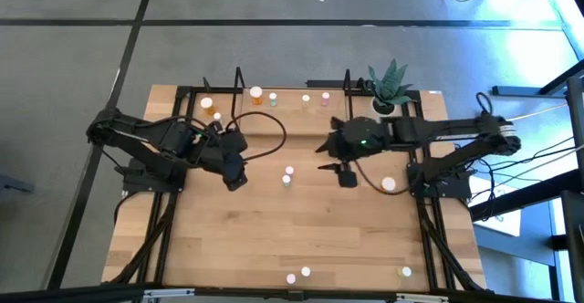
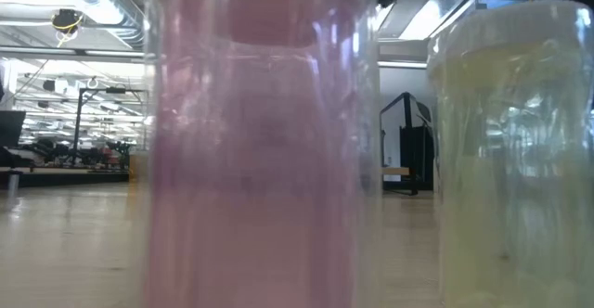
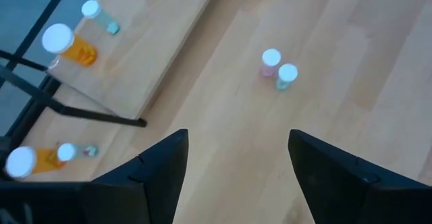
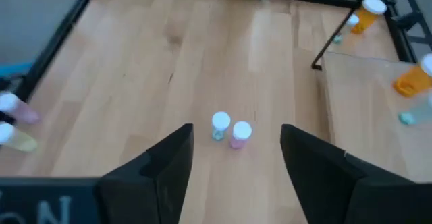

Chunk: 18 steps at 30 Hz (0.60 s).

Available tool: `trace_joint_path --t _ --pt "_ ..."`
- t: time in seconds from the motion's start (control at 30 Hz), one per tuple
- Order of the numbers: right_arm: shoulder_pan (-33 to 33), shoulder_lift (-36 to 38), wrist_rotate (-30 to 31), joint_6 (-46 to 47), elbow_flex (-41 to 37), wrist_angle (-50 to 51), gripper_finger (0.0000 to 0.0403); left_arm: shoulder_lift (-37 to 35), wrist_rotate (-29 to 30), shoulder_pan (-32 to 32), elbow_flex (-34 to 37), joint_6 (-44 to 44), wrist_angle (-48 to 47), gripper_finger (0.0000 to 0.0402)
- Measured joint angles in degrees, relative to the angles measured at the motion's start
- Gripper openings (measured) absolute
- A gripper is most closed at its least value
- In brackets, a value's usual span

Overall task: Pick and place medicine bottles onto shelf by color
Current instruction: Put the left pink pill bottle on the shelf aligned with the other pink pill bottle

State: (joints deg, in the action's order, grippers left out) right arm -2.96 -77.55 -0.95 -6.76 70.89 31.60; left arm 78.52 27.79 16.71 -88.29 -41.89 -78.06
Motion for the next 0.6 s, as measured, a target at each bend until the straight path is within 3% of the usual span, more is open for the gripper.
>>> trace_joint_path --t 0.3,0.6 --pt "0.6 -11.4 0.0 -3.7 5.5 -1.8 0.0232 0.0 0.0 0.0 0.0 0.0 -4.6 0.0248" --pt "1.3 -23.1 -0.1 -9.9 14.7 7.8 0.0232 0.0 0.0 0.0 0.0 0.5 -6.0 0.0248"
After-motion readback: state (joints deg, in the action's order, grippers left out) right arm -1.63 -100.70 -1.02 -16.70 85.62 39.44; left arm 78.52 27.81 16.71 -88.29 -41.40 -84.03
